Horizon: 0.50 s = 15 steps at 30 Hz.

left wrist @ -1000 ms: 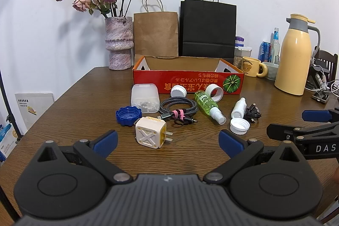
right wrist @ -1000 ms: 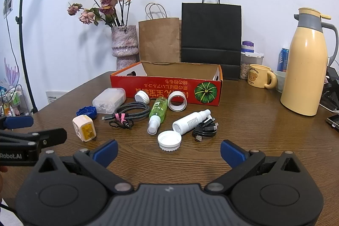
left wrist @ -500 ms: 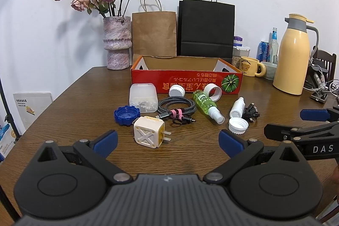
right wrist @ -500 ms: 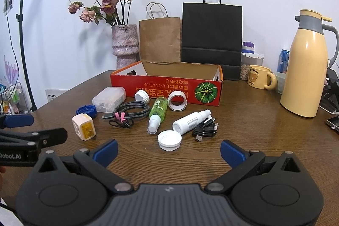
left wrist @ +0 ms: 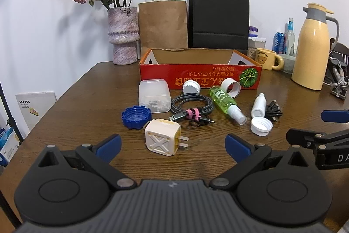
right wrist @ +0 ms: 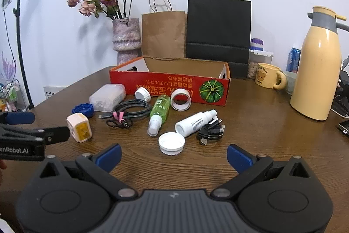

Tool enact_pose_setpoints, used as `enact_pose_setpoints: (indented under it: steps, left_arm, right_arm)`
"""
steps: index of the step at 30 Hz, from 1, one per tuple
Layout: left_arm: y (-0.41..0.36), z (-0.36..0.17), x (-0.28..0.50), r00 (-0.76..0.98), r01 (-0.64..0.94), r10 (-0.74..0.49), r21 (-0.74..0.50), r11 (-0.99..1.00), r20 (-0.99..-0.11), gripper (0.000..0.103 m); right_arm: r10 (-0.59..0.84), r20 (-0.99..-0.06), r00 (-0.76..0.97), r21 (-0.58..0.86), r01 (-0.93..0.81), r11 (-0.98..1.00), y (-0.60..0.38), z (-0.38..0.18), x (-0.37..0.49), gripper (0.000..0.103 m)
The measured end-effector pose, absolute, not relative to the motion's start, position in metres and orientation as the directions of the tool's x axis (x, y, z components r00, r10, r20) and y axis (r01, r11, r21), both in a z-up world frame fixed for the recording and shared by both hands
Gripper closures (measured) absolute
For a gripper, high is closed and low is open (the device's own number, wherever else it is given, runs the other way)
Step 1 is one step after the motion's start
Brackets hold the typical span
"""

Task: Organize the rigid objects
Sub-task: 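Grasp the white-yellow plug adapter with the left tool while the right tool grasps the white cap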

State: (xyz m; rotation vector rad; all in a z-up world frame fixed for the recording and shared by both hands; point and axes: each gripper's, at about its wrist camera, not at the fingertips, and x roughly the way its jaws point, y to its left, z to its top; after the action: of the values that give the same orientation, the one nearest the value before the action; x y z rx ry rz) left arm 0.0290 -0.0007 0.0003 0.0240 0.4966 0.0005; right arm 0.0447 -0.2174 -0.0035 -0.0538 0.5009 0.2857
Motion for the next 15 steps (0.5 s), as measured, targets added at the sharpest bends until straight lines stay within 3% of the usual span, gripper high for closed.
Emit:
enact_pose_setpoints:
  steps: [15]
  left_arm:
    - [0.005,-0.009,0.068,0.862,-0.010,0.044,0.071,0.997,-0.505,0.000]
  right_arm:
    - [0.251,-0.504,0.826,0.016,-0.282,0.959,-0.212,-0.012,0.074,0.000]
